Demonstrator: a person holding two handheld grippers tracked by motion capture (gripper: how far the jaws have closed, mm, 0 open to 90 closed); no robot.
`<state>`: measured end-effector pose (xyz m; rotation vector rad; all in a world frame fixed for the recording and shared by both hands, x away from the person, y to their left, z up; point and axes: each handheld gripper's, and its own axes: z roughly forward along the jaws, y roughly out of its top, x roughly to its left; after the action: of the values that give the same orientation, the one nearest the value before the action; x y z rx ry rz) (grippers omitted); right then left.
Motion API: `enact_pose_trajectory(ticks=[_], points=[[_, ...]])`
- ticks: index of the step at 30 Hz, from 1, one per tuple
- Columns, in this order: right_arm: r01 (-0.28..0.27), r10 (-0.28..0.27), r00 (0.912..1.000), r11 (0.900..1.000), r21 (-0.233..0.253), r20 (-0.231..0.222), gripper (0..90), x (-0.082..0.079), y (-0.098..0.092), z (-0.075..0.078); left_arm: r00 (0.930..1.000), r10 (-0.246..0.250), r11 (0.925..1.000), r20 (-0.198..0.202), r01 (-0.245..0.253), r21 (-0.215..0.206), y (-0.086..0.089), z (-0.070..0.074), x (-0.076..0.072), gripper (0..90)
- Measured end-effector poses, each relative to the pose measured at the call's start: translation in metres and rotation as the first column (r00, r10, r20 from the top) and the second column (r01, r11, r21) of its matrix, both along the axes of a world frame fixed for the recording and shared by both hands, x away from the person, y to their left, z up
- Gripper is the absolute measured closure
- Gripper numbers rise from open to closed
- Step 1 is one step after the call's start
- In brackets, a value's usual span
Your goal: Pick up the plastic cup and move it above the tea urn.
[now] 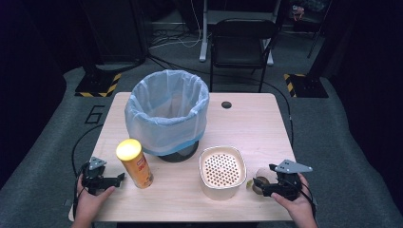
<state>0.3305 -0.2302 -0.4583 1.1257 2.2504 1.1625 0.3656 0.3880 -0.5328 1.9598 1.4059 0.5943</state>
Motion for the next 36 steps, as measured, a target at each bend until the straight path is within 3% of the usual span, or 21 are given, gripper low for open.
enact_pose_trajectory(ticks=[13, 17, 27, 36], points=[[-0.010, 0.008, 0.9991, 0.999, -0.043, -0.042, 18.0, 0.001, 0.002, -0.021, 1.0000, 0.001, 1.0000, 0.004, -0.001, -0.001, 0.000, 0.000, 0.000, 0.1], [-0.009, 0.006, 0.9990, 0.999, -0.052, -0.043, 26.7, 0.001, 0.003, -0.025, 1.0000, 0.001, 1.0000, 0.004, -0.001, -0.002, 0.000, 0.000, 0.000, 0.2], [-0.007, 0.006, 0.9993, 0.999, -0.035, -0.036, 28.1, 0.001, 0.001, -0.021, 1.0000, 0.001, 1.0000, 0.004, -0.001, -0.002, 0.000, 0.000, 0.000, 0.2], [-0.032, 0.032, 0.9995, 0.998, -0.047, 0.005, 29.1, -0.001, 0.004, -0.007, 1.0000, 0.001, 1.0000, 0.004, -0.001, -0.002, 0.000, 0.000, 0.000, 0.1]])
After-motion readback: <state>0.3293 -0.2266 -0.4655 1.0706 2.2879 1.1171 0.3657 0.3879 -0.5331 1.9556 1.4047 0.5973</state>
